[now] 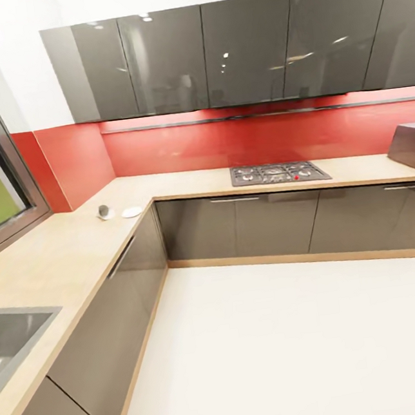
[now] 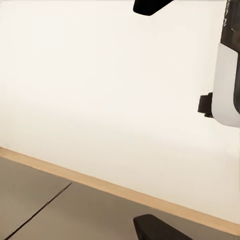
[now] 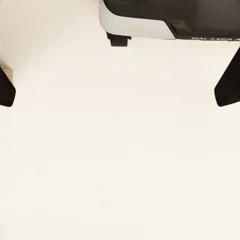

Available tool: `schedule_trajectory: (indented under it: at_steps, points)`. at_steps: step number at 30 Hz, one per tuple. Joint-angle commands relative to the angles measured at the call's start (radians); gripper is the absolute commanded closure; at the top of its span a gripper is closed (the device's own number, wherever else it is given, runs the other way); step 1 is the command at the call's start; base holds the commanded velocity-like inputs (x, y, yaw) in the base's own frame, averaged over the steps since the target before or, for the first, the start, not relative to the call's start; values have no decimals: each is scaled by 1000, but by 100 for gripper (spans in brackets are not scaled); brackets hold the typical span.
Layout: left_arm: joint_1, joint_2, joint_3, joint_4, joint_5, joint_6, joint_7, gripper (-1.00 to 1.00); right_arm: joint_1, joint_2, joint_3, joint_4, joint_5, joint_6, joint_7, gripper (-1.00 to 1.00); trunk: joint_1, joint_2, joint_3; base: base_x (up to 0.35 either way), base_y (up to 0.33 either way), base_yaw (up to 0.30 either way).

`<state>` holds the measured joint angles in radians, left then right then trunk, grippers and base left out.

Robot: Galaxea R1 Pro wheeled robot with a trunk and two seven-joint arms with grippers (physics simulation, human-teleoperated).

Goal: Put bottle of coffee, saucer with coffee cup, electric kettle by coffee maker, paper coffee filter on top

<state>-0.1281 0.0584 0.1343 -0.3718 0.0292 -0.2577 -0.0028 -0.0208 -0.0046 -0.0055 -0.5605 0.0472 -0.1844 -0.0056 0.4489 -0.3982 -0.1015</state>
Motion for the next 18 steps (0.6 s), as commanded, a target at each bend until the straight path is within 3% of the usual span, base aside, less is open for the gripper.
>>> schedule_trajectory:
  at_steps: [1,18]
  points:
    - [-1,0,1,1,3,-3,0,-100,-1,0,-1,1,5,-3,-1,-100,1,-2,-2,339,-88,0]
    - [-1,0,1,1,3,-3,0,-100,-1,1,-1,1,5,-3,-1,-100,1,-2,-2,338,-88,0]
